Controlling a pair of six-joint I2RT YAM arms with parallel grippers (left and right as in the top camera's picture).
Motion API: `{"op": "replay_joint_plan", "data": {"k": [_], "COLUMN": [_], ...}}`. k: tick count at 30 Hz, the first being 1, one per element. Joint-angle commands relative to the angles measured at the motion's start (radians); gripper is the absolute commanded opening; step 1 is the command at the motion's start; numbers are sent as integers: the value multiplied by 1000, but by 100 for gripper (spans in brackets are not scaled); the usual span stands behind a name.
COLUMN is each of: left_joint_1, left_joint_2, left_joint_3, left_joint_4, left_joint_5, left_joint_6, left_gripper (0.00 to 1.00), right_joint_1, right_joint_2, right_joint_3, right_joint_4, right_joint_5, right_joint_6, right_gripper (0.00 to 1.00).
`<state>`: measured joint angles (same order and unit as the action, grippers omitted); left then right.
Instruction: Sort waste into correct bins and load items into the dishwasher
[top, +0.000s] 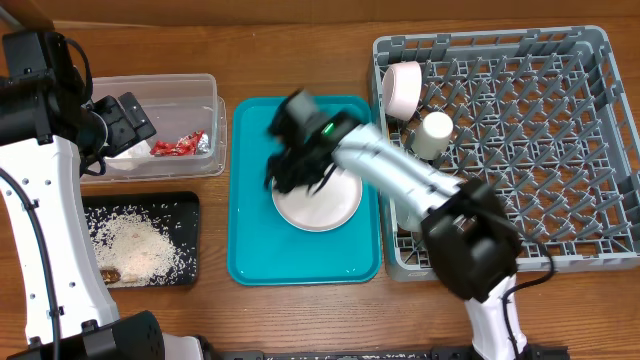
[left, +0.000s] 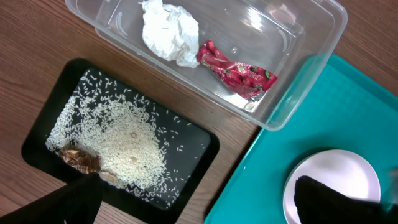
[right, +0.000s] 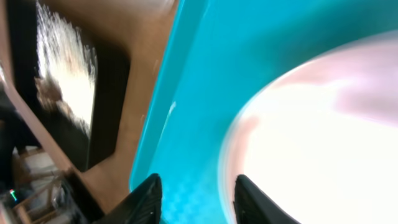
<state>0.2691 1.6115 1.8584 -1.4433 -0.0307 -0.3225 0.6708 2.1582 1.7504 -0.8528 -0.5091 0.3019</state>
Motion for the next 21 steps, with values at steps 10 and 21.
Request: {"op": "replay_joint_plan", "data": {"k": [10,21], "left_joint_1": [-1,-1], "left_joint_2": [5,5], "left_joint_3": [0,0], "left_joint_4": [4,4], "left_joint_5": [4,4], "left_joint_6": [-14,-14], "left_gripper": [100,100], "right_joint_1": [-242,-232], "right_joint_2": [-35,-5], "right_joint_3": [35,35], "right_joint_4": [-60,-88], "right_joint_5": [129,441], "right_joint_6": [-128,-132], "right_gripper": [64,63]}}
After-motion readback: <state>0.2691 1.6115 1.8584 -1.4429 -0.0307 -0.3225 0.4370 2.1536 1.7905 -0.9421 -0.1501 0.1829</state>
